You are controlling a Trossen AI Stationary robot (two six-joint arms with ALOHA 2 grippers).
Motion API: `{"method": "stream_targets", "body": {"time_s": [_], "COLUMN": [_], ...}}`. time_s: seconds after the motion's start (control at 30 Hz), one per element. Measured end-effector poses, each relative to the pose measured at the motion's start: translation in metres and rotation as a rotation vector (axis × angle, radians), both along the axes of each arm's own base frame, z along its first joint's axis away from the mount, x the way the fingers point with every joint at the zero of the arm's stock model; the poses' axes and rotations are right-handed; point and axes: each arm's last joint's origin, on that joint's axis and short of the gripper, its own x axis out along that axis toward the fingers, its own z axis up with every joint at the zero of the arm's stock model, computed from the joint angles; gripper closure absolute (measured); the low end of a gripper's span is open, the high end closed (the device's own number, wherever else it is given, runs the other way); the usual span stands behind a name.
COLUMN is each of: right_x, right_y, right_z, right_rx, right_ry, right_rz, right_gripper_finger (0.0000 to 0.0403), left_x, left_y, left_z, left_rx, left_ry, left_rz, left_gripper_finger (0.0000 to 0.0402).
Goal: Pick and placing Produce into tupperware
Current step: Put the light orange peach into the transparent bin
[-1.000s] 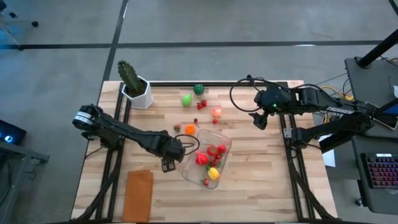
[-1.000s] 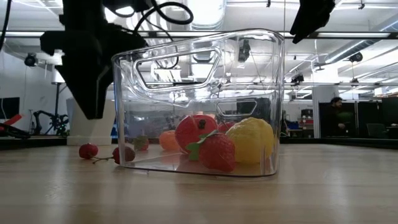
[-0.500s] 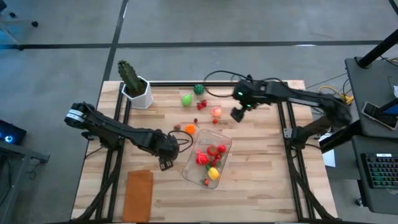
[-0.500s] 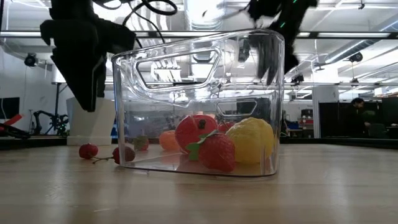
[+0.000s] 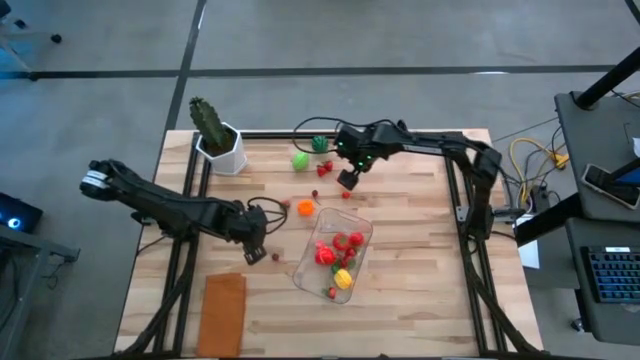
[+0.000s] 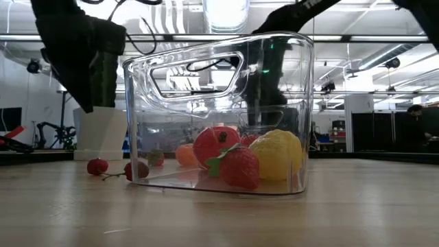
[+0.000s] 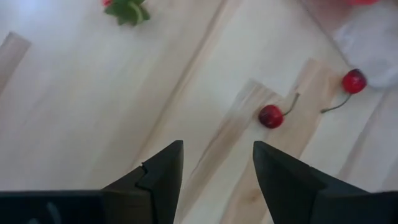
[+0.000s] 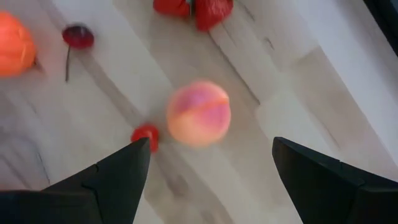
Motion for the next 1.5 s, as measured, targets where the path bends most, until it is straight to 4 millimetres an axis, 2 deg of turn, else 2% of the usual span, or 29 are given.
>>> {"method": "stream_targets", "body": {"time_s": [0.27, 0.53, 0.87, 1.2, 1.3, 1.5], "right_x": [0.022, 0.026, 0.028, 0.032, 0.033, 0.033], "right_y": [-0.01, -0.011, -0.009, -0.01, -0.011, -0.011], "right_z": [-0.014, -0.036, -0.05, -0.06, -0.06, -0.06], "right_rx": [0.028, 0.07, 0.157, 0.139, 0.129, 0.125], "right_ry": [0.019, 0.096, 0.1, 0.104, 0.095, 0.091], "right_rz": [-0.047, -0.088, -0.131, -0.152, -0.153, -0.152], "right_gripper_finger": [0.0073, 0.0074, 0.0074, 0.0077, 0.0089, 0.0148], "left_x": [-0.014, -0.016, -0.018, -0.017, -0.017, -0.017], "left_y": [0.004, 0.005, 0.007, 0.006, 0.006, 0.006], "left_z": [-0.011, -0.016, -0.021, -0.023, -0.023, -0.024], "left_rx": [0.019, 0.045, 0.064, 0.06, 0.059, 0.06], "left_ry": [0.014, 0.03, 0.042, 0.03, 0.027, 0.028], "left_rz": [0.005, -0.014, -0.019, -0.019, -0.019, -0.019], "left_gripper_finger": [0.0222, 0.0222, 0.0222, 0.0222, 0.0222, 0.0222]}}
